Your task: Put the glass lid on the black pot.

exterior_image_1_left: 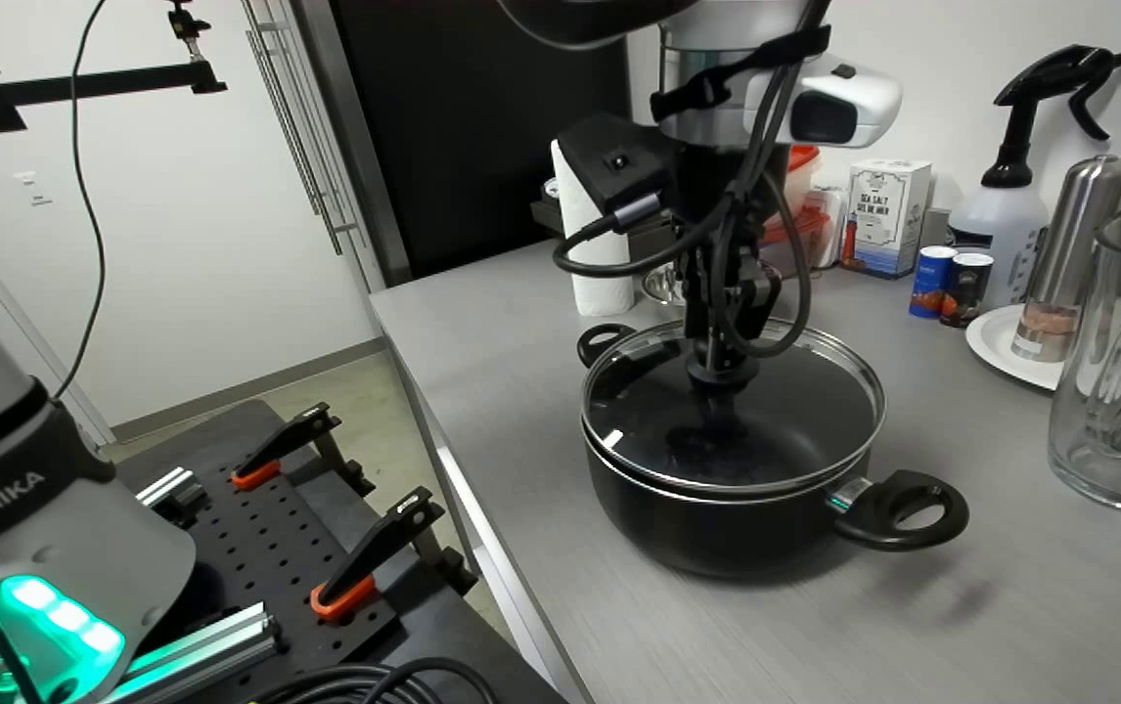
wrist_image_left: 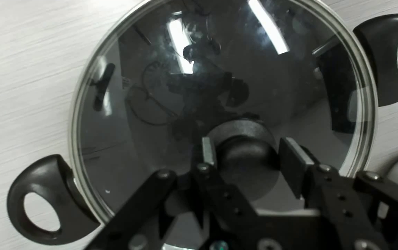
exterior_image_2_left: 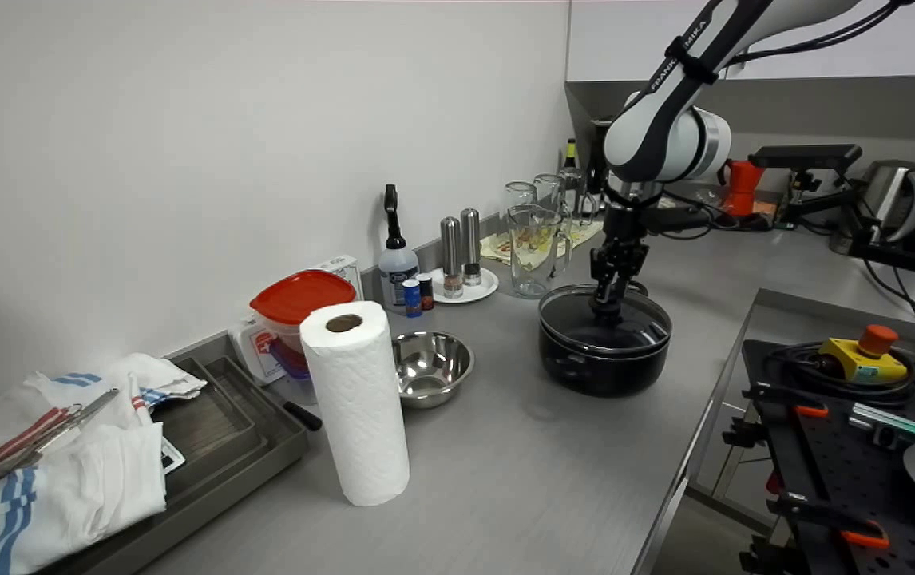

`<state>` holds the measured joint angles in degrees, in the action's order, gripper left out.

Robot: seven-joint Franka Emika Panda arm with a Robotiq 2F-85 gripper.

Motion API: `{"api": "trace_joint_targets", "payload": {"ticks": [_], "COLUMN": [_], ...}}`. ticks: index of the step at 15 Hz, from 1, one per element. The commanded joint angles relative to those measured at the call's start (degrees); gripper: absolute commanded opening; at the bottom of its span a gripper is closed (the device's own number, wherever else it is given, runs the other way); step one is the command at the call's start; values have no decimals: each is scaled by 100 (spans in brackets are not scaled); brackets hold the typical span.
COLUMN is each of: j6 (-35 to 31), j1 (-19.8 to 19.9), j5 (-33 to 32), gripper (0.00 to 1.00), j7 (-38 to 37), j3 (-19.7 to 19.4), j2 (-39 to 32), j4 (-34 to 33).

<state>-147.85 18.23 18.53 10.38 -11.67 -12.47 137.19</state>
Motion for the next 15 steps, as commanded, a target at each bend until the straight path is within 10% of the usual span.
{"api": "trace_joint_targets", "payload": {"ticks": [1,15], "j6": [-87,-245], "j1": [-52,-72], "j5": [-95,-28], "gripper": [23,23], "j7": [-208,-210], "j3": [-5,67], "j2": [10,-136], "j4": [-41,-48]}}
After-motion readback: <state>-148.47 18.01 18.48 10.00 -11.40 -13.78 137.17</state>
